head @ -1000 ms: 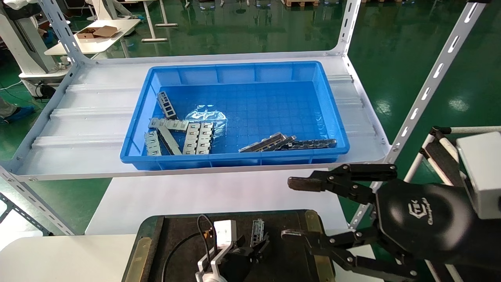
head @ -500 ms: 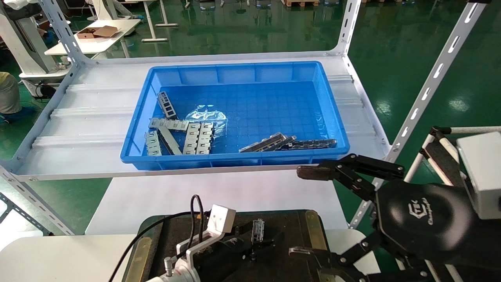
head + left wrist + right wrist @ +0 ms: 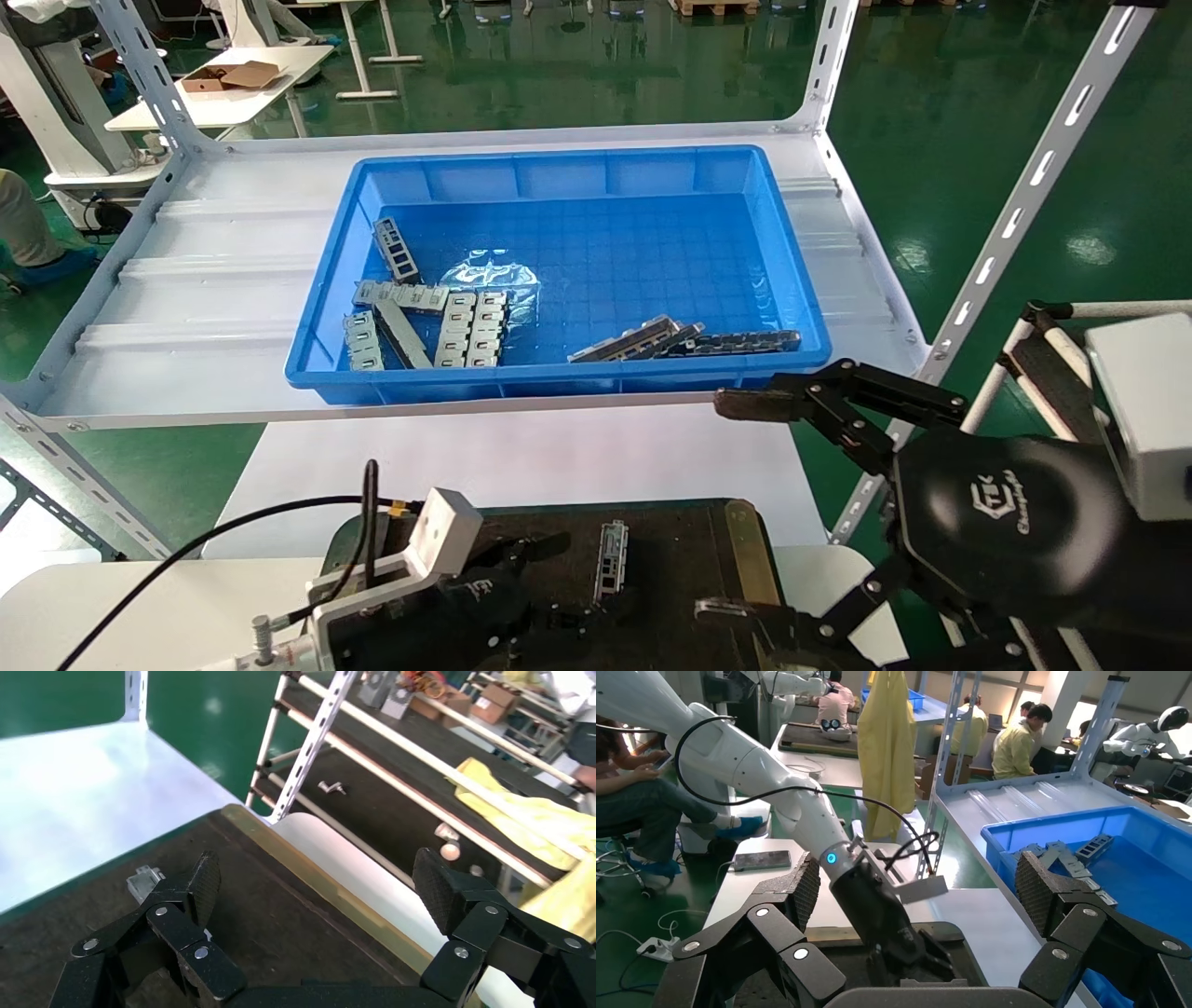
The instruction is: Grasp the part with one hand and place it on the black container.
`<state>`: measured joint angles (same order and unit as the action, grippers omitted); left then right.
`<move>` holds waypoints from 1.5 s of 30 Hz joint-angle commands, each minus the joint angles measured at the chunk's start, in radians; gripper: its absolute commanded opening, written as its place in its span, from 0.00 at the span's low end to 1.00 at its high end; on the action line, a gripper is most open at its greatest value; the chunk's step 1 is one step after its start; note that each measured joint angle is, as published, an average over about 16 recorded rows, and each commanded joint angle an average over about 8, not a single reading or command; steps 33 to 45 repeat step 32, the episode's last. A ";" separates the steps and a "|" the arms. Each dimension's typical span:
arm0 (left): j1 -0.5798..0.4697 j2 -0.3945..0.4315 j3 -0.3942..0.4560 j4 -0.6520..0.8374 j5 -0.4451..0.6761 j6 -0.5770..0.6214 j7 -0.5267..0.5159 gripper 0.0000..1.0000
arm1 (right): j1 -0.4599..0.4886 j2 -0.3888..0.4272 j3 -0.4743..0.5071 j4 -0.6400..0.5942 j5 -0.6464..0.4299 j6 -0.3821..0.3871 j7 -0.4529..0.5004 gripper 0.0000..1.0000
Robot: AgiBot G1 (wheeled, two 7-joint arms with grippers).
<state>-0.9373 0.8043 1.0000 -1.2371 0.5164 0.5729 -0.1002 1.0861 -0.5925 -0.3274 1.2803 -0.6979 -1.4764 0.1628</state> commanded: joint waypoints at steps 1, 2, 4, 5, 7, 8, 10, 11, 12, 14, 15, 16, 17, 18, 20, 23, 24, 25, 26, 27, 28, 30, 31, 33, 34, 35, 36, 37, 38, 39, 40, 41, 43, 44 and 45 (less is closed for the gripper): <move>0.011 -0.019 -0.032 0.023 -0.019 0.069 0.039 1.00 | 0.000 0.000 0.000 0.000 0.000 0.000 0.000 1.00; 0.014 -0.026 -0.043 0.036 -0.027 0.097 0.056 1.00 | 0.000 0.000 0.000 0.000 0.000 0.000 0.000 1.00; 0.018 -0.039 -0.060 0.059 -0.039 0.149 0.084 1.00 | 0.000 0.000 0.000 0.000 0.000 0.000 0.000 1.00; 0.019 -0.046 -0.067 0.069 -0.044 0.174 0.096 1.00 | 0.000 0.000 0.000 0.000 0.000 0.000 0.000 1.00; 0.020 -0.060 -0.077 0.086 -0.051 0.224 0.117 1.00 | 0.000 0.000 0.000 0.000 0.000 0.000 0.000 1.00; 0.019 -0.067 -0.080 0.094 -0.053 0.247 0.126 1.00 | 0.000 0.000 0.000 0.000 0.000 0.000 0.000 1.00; 0.017 -0.081 -0.085 0.105 -0.056 0.293 0.141 1.00 | 0.000 0.000 0.000 0.000 0.000 0.000 0.000 1.00; 0.016 -0.088 -0.086 0.109 -0.057 0.315 0.147 1.00 | 0.000 0.000 0.000 0.000 0.000 0.000 0.000 1.00; 0.014 -0.095 -0.087 0.112 -0.056 0.337 0.152 1.00 | 0.000 0.000 0.000 0.000 0.000 0.000 0.000 1.00; 0.010 -0.111 -0.089 0.117 -0.056 0.379 0.161 1.00 | 0.000 0.000 0.000 0.000 0.000 0.000 0.000 1.00; 0.007 -0.119 -0.089 0.119 -0.055 0.398 0.164 1.00 | 0.000 0.000 0.000 0.000 0.000 0.000 0.000 1.00; 0.005 -0.127 -0.090 0.121 -0.056 0.415 0.165 1.00 | 0.000 0.000 0.000 0.000 0.000 0.000 0.000 1.00; 0.002 -0.135 -0.091 0.122 -0.056 0.432 0.166 1.00 | 0.000 0.000 -0.001 0.000 0.000 0.000 0.000 1.00; -0.001 -0.142 -0.091 0.123 -0.056 0.447 0.167 1.00 | 0.000 0.000 -0.001 0.000 0.000 0.000 0.000 1.00; -0.007 -0.158 -0.093 0.125 -0.058 0.473 0.166 1.00 | 0.000 0.000 -0.001 0.000 0.000 0.000 0.000 1.00; -0.015 -0.179 -0.097 0.126 -0.061 0.500 0.161 1.00 | 0.000 0.000 -0.001 0.000 0.000 0.000 0.000 1.00; -0.017 -0.185 -0.098 0.126 -0.063 0.507 0.158 1.00 | 0.000 0.000 -0.001 0.000 0.000 0.000 0.000 1.00; -0.019 -0.190 -0.099 0.125 -0.064 0.513 0.156 1.00 | 0.000 0.000 -0.001 0.000 0.001 0.000 0.000 1.00; -0.020 -0.195 -0.099 0.125 -0.065 0.518 0.154 1.00 | 0.000 0.000 -0.001 0.000 0.001 0.000 0.000 1.00; -0.021 -0.199 -0.100 0.124 -0.067 0.522 0.151 1.00 | 0.000 0.000 -0.001 0.000 0.001 0.000 0.000 1.00; -0.023 -0.202 -0.101 0.124 -0.068 0.525 0.149 1.00 | 0.000 0.000 -0.001 0.000 0.001 0.000 0.000 1.00; -0.024 -0.206 -0.101 0.122 -0.070 0.528 0.146 1.00 | 0.000 0.000 -0.001 0.000 0.001 0.000 0.000 1.00; -0.024 -0.207 -0.101 0.122 -0.070 0.528 0.145 1.00 | 0.000 0.000 -0.001 0.000 0.001 0.000 0.000 1.00; -0.025 -0.208 -0.102 0.121 -0.070 0.529 0.144 1.00 | 0.000 0.000 -0.001 0.000 0.001 0.000 0.000 1.00; -0.025 -0.208 -0.102 0.121 -0.070 0.529 0.144 1.00 | 0.000 0.000 -0.001 0.000 0.001 0.000 0.000 1.00; -0.025 -0.208 -0.102 0.121 -0.070 0.529 0.144 1.00 | 0.000 0.000 -0.001 0.000 0.001 0.000 0.000 1.00; -0.025 -0.208 -0.102 0.121 -0.070 0.529 0.144 1.00 | 0.000 0.000 -0.001 0.000 0.001 0.000 0.000 1.00; -0.025 -0.208 -0.102 0.121 -0.070 0.529 0.144 1.00 | 0.000 0.000 -0.001 0.000 0.001 0.000 0.000 1.00; -0.025 -0.208 -0.102 0.121 -0.070 0.529 0.144 1.00 | 0.000 0.000 -0.001 0.000 0.001 0.000 0.000 1.00; -0.025 -0.208 -0.102 0.121 -0.070 0.529 0.144 1.00 | 0.000 0.000 -0.001 0.000 0.001 0.000 0.000 1.00; -0.025 -0.208 -0.102 0.121 -0.070 0.529 0.144 1.00 | 0.000 0.000 -0.001 0.000 0.001 0.000 0.000 1.00; -0.025 -0.208 -0.102 0.121 -0.070 0.529 0.144 1.00 | 0.000 0.000 -0.001 0.000 0.001 0.000 0.000 1.00; -0.025 -0.208 -0.102 0.121 -0.070 0.529 0.144 1.00 | 0.000 0.000 -0.001 0.000 0.001 0.000 0.000 1.00; -0.025 -0.208 -0.102 0.121 -0.070 0.529 0.144 1.00 | 0.000 0.000 -0.001 0.000 0.001 0.000 0.000 1.00; -0.025 -0.208 -0.102 0.121 -0.070 0.529 0.144 1.00 | 0.000 0.000 -0.001 0.000 0.001 0.000 0.000 1.00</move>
